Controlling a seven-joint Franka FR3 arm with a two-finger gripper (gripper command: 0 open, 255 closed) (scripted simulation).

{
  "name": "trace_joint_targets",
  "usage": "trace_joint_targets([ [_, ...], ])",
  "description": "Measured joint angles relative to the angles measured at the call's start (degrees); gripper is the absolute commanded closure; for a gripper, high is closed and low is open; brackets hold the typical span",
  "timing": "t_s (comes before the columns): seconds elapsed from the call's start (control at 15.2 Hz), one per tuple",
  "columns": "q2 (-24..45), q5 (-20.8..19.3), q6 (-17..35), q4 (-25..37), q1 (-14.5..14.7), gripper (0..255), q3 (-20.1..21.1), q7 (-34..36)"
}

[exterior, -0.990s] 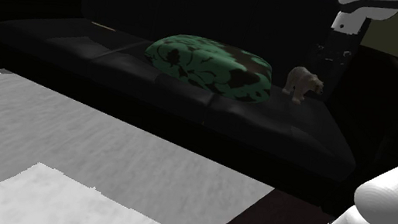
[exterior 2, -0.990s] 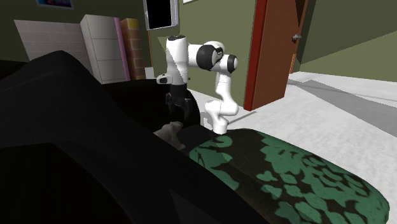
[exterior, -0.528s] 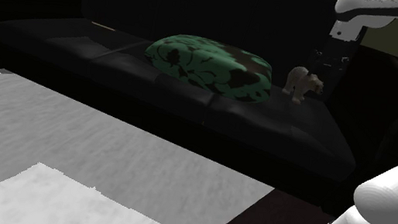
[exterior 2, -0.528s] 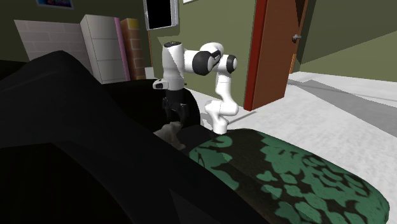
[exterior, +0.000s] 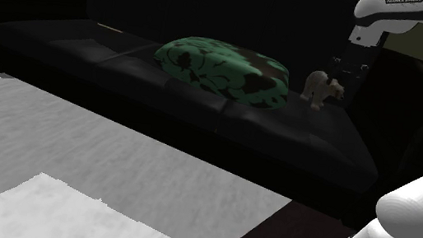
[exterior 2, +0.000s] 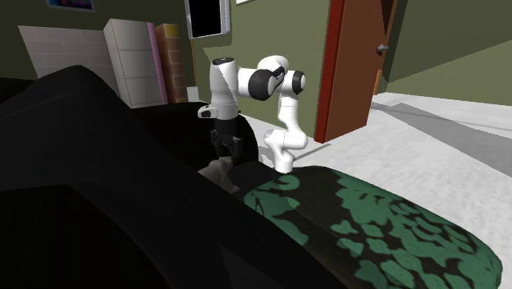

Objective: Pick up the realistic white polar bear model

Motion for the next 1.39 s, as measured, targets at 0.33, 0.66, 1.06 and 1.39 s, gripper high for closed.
trace_joint_targets([
  [0.33, 0.0, 0.0, 0.1, -0.1, 0.0, 255, 0.0, 0.0],
  [0.66, 0.6, 0.2, -2.9, 3.3, 0.1, 255, 0.1, -0.1],
  [1.06, 1.7, 0.4, -7.5, 9.0, 0.0, 255, -0.1, -0.8],
  [1.39, 3.0, 0.7, -11.4, 14.2, 0.1, 255, -0.1, -1.1],
])
